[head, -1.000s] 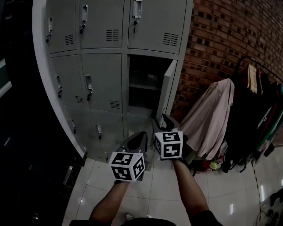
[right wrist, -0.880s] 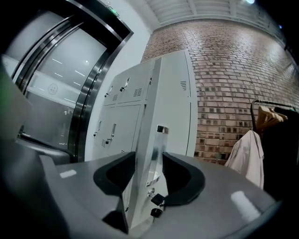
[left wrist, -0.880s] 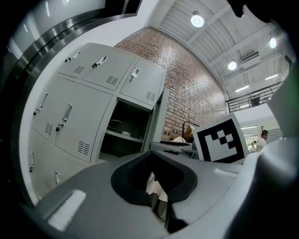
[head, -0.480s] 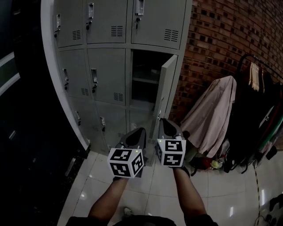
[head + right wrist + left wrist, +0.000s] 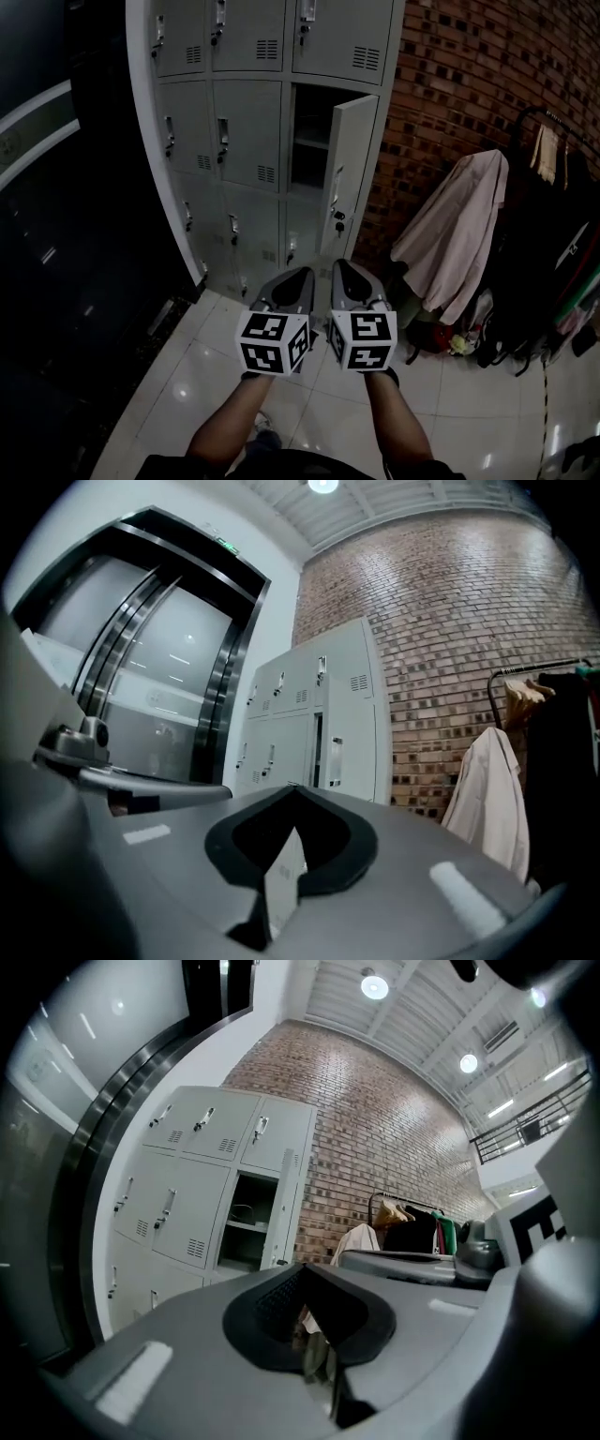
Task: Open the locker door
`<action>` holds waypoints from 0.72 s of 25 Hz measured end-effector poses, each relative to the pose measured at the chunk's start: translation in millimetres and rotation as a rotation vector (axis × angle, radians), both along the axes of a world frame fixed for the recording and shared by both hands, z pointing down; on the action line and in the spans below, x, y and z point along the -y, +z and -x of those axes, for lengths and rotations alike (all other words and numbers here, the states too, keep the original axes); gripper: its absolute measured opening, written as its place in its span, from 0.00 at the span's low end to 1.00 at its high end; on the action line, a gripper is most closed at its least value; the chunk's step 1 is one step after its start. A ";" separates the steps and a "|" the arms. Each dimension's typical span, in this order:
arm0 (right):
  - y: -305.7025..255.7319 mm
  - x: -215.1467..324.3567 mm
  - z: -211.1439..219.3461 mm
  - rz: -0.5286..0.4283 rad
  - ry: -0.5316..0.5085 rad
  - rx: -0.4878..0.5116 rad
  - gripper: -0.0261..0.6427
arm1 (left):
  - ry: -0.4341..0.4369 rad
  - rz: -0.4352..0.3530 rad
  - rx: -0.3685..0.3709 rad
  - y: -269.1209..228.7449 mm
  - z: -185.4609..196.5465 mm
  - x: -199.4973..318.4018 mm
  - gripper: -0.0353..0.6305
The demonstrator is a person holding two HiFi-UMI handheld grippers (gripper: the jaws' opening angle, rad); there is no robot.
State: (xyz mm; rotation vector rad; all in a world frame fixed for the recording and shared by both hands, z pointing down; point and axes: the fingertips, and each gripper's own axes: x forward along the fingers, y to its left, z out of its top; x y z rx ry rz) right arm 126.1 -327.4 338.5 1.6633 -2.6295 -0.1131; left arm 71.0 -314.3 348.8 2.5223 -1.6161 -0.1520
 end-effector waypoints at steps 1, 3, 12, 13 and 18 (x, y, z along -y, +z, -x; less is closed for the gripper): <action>1.7 -12.5 -1.2 0.002 -0.015 0.007 0.04 | -0.009 0.001 0.006 2.0 -2.5 -11.7 0.06; 3.2 -37.5 -3.5 0.004 -0.042 0.016 0.04 | -0.029 0.001 0.015 3.1 -6.8 -34.8 0.06; 26.5 -140.8 -34.1 0.029 -0.115 0.002 0.04 | -0.083 -0.002 0.063 20.8 -46.2 -132.1 0.06; 27.7 -149.1 -37.7 0.030 -0.117 0.007 0.04 | -0.088 0.000 0.066 22.1 -48.9 -140.5 0.06; 26.2 -177.6 -44.9 0.023 -0.125 0.028 0.04 | -0.111 0.003 0.076 24.2 -53.6 -173.3 0.06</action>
